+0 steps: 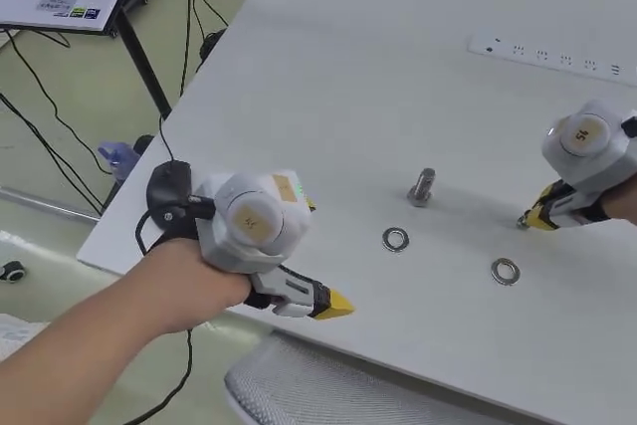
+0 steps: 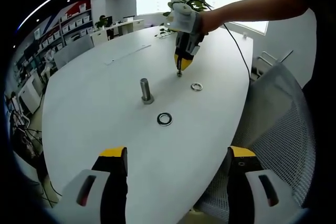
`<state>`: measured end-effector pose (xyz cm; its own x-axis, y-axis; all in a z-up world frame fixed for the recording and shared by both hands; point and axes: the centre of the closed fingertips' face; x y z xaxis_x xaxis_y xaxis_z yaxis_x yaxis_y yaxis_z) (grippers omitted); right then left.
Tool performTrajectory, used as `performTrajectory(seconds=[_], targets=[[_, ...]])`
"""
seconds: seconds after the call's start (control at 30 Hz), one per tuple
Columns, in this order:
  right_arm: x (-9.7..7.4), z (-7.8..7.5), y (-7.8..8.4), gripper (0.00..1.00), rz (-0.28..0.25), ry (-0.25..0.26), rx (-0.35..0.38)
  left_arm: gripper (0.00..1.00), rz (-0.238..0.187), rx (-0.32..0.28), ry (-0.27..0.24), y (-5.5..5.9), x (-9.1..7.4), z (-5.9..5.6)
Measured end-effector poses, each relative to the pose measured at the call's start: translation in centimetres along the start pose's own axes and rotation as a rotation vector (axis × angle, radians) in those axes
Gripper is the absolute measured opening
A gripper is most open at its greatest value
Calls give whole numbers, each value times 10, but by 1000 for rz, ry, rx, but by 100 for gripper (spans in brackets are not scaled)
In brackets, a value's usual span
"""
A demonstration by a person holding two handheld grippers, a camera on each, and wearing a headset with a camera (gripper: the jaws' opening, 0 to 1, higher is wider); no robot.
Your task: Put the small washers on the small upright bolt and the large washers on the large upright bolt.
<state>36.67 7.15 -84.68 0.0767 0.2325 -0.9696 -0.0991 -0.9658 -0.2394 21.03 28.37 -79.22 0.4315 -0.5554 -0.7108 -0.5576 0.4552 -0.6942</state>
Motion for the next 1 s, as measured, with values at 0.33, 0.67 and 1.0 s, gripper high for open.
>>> performTrajectory(seconds=[0.33,0.67,1.0], targets=[[9,1,3,13,25,-9,-17,76,6,-5,2,3,-1,-1],[12,2,4,13,42,-4,-47,75,11,-13,3,7,-1,-1],[14,2,4,13,52,0,-43,74,13,-10,10,7,0,-5]])
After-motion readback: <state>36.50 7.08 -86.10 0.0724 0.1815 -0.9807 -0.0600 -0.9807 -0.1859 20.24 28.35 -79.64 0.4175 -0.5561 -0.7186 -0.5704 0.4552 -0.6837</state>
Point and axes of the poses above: the centre of the closed fingertips' face, and the gripper's own axes: x roughly forward along the fingers, z roughly to its left, y roughly out of its underside, and after that the axes turned 6 degrees about -x, right-handed
